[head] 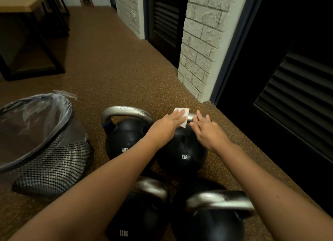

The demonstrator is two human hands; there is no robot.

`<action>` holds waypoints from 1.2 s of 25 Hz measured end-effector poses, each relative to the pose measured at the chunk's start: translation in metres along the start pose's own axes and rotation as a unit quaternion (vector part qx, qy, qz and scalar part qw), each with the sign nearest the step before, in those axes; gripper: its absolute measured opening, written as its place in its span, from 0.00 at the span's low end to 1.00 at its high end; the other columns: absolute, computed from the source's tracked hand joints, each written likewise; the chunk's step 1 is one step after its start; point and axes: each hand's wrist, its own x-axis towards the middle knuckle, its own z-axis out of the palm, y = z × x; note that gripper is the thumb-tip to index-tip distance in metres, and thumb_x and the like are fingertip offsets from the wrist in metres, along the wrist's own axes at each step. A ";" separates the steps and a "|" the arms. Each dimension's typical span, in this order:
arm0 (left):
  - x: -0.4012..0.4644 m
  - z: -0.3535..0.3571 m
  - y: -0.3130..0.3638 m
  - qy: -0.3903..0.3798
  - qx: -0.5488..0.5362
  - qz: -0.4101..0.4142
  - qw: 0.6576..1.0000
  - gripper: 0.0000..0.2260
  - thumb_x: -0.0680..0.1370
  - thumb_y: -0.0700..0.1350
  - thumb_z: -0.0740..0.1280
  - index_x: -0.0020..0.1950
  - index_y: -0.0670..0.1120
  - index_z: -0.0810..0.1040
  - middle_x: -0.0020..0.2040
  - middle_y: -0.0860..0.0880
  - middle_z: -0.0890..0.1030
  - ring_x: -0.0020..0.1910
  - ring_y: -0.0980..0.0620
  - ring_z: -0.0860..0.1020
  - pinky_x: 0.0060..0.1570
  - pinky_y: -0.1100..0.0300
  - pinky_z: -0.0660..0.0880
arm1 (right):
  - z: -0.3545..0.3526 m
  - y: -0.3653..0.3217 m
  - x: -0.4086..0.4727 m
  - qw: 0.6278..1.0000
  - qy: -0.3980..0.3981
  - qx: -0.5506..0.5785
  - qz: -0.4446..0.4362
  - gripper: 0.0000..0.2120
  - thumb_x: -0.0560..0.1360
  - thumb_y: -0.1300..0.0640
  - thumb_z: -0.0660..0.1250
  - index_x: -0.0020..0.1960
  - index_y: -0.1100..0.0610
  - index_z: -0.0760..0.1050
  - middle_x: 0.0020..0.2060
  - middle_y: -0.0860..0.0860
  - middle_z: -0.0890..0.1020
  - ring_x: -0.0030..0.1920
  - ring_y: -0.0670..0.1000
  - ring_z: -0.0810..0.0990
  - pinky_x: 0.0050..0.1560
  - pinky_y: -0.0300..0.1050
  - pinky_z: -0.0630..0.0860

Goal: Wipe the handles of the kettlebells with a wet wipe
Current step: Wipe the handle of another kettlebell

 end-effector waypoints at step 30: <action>-0.008 -0.010 0.013 0.018 -0.132 -0.055 0.990 0.16 0.79 0.36 0.58 0.66 0.44 0.73 0.70 0.46 0.70 0.71 0.50 0.65 0.70 0.54 0.61 | -0.015 -0.026 -0.010 0.989 0.048 0.133 0.041 0.22 0.82 0.51 0.47 0.73 0.59 0.61 0.73 0.57 0.63 0.74 0.57 0.59 0.72 0.48 0.55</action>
